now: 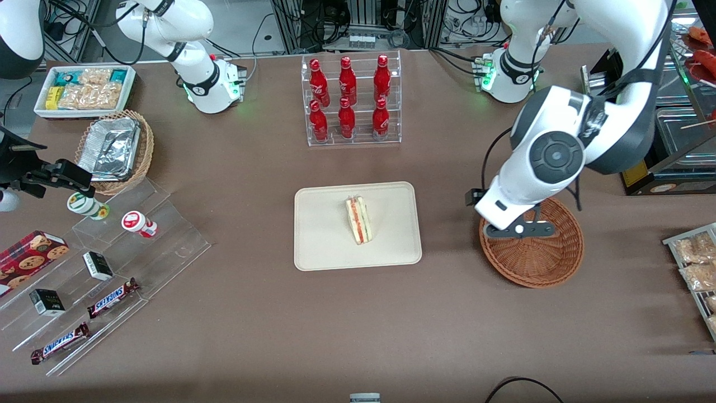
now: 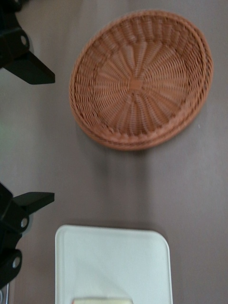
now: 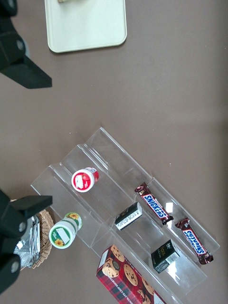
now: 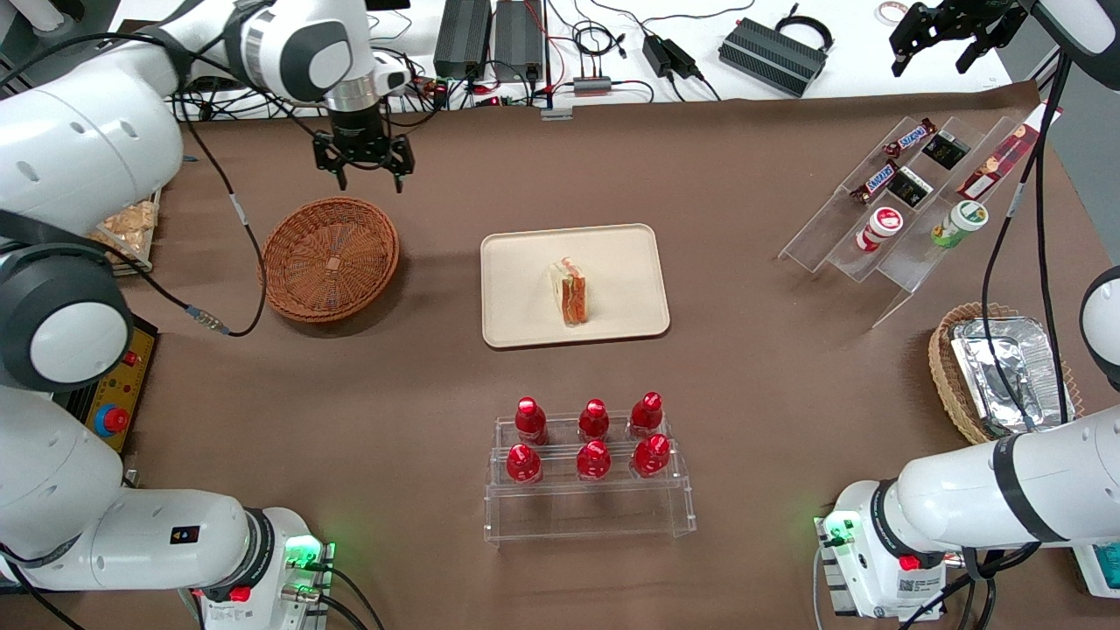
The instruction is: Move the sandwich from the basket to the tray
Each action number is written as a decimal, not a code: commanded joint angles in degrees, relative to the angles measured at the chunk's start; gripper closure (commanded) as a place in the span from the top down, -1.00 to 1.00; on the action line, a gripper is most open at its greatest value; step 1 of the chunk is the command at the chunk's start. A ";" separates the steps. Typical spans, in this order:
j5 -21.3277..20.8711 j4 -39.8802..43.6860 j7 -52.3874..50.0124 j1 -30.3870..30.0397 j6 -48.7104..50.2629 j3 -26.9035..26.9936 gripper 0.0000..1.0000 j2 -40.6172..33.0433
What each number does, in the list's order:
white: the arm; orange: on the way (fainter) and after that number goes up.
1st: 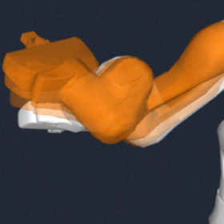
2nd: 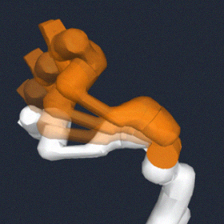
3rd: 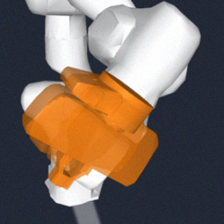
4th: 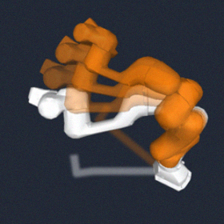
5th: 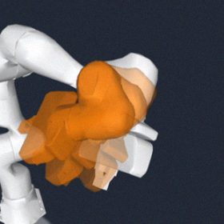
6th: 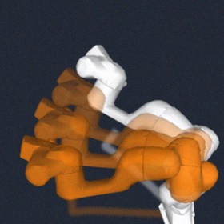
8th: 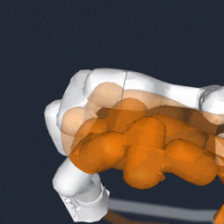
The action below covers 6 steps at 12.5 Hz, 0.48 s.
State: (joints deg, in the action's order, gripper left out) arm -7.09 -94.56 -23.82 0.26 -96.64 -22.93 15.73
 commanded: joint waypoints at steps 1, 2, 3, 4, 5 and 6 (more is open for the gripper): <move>4.26 -7.21 7.79 -4.55 -0.57 0.08 1.00 -8.15; 5.24 -8.53 10.18 -5.18 -0.13 0.95 1.00 -10.52; 6.12 -8.80 11.94 -4.32 1.18 4.26 1.00 -11.85; 7.17 -8.63 13.70 -2.05 3.46 7.00 1.00 -13.61; 7.96 -8.45 16.41 -1.33 5.74 9.89 1.00 -15.36; 8.32 -8.37 18.88 -1.06 7.42 11.40 1.00 -16.60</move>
State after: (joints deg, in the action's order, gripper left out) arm -0.47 -100.81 -9.12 -2.56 -91.56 -15.27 3.75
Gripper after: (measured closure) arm 0.000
